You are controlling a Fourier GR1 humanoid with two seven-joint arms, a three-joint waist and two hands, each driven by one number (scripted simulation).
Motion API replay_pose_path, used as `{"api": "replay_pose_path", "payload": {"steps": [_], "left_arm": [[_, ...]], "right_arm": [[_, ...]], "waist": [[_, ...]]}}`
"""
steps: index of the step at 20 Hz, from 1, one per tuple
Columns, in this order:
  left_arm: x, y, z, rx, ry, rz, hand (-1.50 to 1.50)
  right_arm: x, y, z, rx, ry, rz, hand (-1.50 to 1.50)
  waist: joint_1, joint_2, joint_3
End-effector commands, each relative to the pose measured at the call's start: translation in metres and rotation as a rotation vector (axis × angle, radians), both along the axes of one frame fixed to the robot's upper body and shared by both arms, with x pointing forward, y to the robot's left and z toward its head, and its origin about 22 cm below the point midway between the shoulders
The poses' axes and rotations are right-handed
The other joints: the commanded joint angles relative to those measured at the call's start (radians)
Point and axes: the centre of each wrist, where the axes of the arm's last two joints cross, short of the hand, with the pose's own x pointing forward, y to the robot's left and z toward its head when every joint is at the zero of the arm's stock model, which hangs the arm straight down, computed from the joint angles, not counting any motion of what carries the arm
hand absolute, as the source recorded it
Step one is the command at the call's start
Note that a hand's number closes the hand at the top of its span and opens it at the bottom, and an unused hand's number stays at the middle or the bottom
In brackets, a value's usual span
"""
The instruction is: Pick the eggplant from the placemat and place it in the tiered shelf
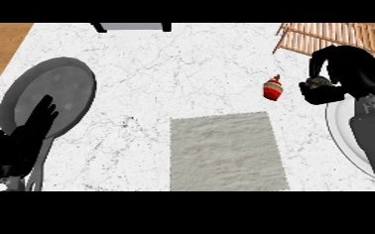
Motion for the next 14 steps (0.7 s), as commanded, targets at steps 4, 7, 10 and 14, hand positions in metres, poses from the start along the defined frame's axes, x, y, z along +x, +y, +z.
{"api": "replay_pose_path", "payload": {"steps": [4,7,10,14], "left_arm": [[-0.004,-0.012,-0.015,0.007,-0.005,0.008,0.0],[-0.015,0.001,-0.003,0.005,0.004,0.0,0.0],[-0.01,-0.001,0.001,0.012,0.002,0.017,0.0],[-0.003,-0.008,-0.014,-0.004,0.003,-0.006,0.0]], "right_arm": [[-0.038,-0.041,0.066,0.251,-0.122,-0.014,1.5],[-0.053,-0.047,0.093,0.369,-0.165,-0.058,1.5],[-0.076,-0.073,0.124,0.413,-0.225,-0.069,1.5],[-0.094,-0.068,0.147,0.412,-0.298,-0.108,1.5]], "waist": [[-0.017,-0.006,-0.002],[-0.006,-0.01,-0.001],[-0.007,-0.007,-0.001],[0.008,0.0,-0.001]]}}
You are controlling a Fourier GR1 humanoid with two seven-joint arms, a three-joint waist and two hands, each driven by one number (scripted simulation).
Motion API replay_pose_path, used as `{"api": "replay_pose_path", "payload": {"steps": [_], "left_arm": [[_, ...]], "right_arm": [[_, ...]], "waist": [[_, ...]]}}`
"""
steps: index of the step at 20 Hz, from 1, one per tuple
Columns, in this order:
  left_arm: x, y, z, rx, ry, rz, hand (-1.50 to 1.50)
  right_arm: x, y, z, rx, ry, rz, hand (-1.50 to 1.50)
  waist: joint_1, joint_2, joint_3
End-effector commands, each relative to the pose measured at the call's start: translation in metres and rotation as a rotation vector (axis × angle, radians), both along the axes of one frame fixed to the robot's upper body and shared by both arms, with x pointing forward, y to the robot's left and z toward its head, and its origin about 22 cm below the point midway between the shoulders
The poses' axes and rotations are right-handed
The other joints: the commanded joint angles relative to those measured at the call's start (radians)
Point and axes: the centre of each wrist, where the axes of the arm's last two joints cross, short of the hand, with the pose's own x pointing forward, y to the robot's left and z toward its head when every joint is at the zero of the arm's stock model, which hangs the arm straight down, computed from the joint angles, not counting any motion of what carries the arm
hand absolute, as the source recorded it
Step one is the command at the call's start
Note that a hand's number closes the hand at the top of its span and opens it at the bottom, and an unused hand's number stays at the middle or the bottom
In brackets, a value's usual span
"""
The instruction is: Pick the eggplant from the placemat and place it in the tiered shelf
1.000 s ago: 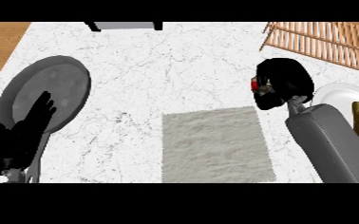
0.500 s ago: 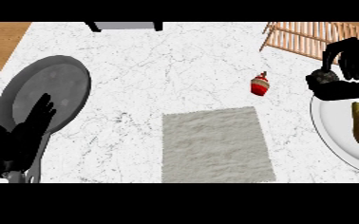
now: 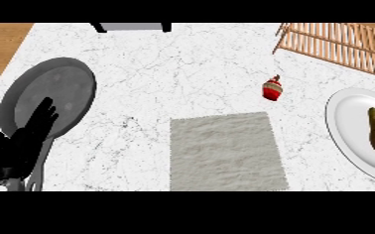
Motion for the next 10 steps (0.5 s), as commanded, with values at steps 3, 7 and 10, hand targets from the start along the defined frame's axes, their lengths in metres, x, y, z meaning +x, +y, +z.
{"api": "replay_pose_path", "payload": {"steps": [3,7,10], "left_arm": [[0.004,-0.012,-0.007,-0.016,0.013,-0.02,0.0],[0.018,-0.022,0.001,0.006,-0.002,-0.028,0.0],[-0.002,-0.01,-0.005,-0.013,-0.019,-0.027,0.0]], "right_arm": [[-0.025,0.012,0.06,0.073,-0.095,-0.024,1.5],[-0.034,-0.019,0.088,0.04,-0.163,-0.101,1.5],[-0.027,-0.027,0.106,-0.067,-0.176,-0.177,1.5]], "waist": [[0.014,0.003,-0.001],[0.015,0.006,0.0],[0.027,0.007,0.0]]}}
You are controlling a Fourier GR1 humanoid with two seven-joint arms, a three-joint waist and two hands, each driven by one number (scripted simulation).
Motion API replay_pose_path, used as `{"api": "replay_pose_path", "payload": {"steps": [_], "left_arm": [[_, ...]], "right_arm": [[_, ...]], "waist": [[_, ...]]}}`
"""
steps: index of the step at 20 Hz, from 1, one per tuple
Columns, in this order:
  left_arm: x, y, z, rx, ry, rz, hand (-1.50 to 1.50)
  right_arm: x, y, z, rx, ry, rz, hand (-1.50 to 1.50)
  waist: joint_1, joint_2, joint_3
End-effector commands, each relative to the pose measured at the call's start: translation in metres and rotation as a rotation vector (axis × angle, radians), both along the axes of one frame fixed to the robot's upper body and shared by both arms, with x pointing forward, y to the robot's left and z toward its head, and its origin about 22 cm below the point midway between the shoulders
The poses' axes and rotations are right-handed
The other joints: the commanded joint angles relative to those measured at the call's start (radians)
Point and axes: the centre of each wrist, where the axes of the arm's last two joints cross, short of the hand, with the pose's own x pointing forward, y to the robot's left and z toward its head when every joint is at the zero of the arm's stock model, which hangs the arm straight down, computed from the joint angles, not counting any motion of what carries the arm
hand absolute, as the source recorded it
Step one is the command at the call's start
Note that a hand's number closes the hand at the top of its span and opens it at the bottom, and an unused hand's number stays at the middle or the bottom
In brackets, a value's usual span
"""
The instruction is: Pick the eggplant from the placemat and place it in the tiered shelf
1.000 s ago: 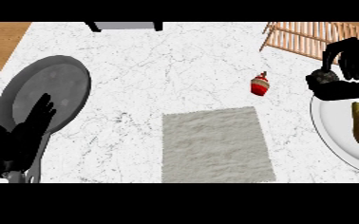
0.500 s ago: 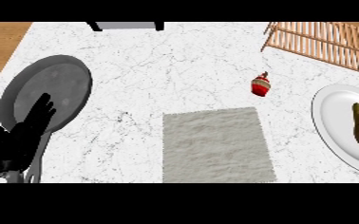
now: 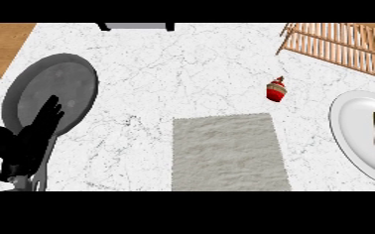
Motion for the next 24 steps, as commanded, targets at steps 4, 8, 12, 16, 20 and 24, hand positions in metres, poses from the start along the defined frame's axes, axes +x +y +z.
{"api": "replay_pose_path", "payload": {"steps": [4,8,12,16,20,24], "left_arm": [[0.002,0.009,-0.006,0.008,0.002,-0.018,0.0],[0.006,-0.011,0.008,0.016,-0.005,-0.012,0.0],[-0.002,-0.011,-0.005,-0.003,-0.008,-0.029,0.0],[0.001,0.01,0.014,0.006,0.01,-0.016,0.0],[0.008,0.011,0.015,0.019,-0.008,-0.021,0.0],[0.011,0.028,0.01,0.003,-0.017,-0.028,0.0]], "right_arm": [[0.017,-0.003,0.036,-0.117,-0.021,-0.13,1.5],[0.025,-0.009,0.042,-0.145,0.017,-0.138,1.5],[0.059,-0.022,0.038,-0.16,0.011,-0.156,1.5],[0.075,-0.025,0.029,-0.202,0.026,-0.218,1.5],[0.087,-0.064,0.027,-0.245,0.025,-0.247,1.5],[0.111,-0.053,0.016,-0.202,0.045,-0.251,1.5]], "waist": [[0.01,0.004,0.0],[0.008,0.002,0.0],[0.017,0.006,0.0],[0.017,0.005,0.0],[0.025,0.009,0.001],[0.017,0.007,0.0]]}}
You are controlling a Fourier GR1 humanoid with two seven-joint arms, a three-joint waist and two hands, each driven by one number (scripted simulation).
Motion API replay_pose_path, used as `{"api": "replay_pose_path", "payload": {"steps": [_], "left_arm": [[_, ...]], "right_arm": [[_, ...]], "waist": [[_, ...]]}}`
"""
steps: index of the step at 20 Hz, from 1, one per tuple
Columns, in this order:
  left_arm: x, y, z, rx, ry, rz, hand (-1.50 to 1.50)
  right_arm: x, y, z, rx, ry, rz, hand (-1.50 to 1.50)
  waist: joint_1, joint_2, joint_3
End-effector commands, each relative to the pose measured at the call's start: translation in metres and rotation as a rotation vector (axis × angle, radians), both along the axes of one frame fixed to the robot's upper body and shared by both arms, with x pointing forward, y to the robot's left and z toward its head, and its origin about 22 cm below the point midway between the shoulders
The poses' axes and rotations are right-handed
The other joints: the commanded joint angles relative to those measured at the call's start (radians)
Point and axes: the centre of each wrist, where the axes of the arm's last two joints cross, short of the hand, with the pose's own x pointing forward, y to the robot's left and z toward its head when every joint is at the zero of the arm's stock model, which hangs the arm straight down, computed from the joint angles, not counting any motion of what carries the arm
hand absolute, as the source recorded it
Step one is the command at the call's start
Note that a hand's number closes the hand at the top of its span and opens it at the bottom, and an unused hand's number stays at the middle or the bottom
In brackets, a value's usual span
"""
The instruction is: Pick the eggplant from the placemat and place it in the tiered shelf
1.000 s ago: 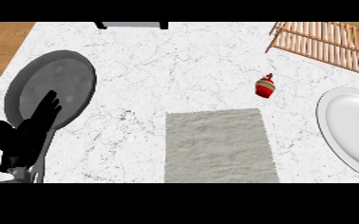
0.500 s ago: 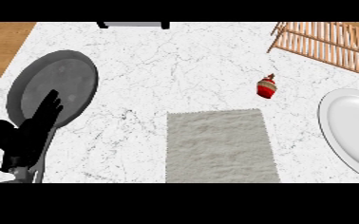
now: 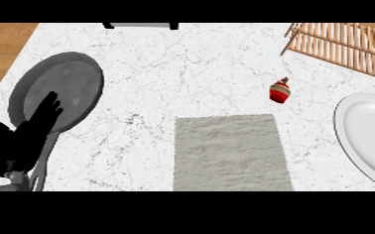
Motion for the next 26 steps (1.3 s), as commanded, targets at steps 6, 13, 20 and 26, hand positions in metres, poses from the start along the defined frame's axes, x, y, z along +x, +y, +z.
{"api": "replay_pose_path", "payload": {"steps": [6,13,20,26], "left_arm": [[0.003,-0.004,-0.006,-0.003,0.008,-0.014,0.0],[0.005,-0.001,0.002,-0.007,-0.018,0.004,0.0],[-0.002,-0.002,0.003,0.014,-0.008,-0.011,0.0],[0.005,-0.005,-0.003,-0.005,0.008,-0.01,0.0]], "right_arm": [[0.044,-0.026,-0.038,0.078,-0.004,-0.024,1.5],[0.044,-0.055,-0.06,0.165,-0.009,-0.174,-1.5],[0.053,-0.055,-0.059,0.084,0.029,-0.103,-1.5],[0.048,-0.067,-0.063,0.224,-0.062,-0.037,-1.5]], "waist": [[0.013,0.005,0.0],[0.01,0.005,0.001],[0.019,0.006,0.001],[0.008,0.004,0.001]]}}
